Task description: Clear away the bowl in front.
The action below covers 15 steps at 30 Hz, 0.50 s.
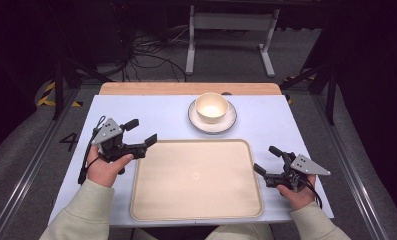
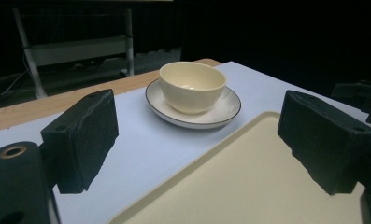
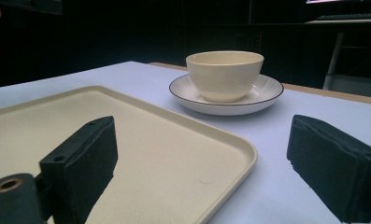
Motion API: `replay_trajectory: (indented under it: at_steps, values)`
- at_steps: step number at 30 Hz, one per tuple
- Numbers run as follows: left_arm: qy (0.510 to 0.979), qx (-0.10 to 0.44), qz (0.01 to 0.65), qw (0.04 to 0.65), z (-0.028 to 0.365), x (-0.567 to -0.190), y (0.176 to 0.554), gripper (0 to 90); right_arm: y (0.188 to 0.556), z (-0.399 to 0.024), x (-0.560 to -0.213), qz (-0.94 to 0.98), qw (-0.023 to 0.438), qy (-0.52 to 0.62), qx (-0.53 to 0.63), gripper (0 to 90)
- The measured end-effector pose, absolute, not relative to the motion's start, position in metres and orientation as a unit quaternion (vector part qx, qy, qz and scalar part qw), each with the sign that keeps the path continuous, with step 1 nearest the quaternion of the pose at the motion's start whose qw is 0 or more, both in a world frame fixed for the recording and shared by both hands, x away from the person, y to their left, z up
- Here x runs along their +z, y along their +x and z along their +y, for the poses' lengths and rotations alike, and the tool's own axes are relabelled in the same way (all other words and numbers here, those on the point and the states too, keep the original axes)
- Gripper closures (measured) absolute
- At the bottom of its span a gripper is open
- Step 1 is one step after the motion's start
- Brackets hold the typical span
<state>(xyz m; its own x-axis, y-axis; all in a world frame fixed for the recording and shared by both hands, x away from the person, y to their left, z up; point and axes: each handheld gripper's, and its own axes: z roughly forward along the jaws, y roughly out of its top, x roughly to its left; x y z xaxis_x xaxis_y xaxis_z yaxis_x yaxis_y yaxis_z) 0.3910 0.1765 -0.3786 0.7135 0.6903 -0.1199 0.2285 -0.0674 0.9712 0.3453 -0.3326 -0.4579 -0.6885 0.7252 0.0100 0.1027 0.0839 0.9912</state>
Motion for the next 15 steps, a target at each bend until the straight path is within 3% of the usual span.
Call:
replay_trajectory:
  at_steps: [15]
  values:
    - [0.714,0.185,0.325,0.592,0.143,-0.366,0.416,13.7,0.343,-0.334,-0.459,0.685,0.261,0.293,0.614,7.9]
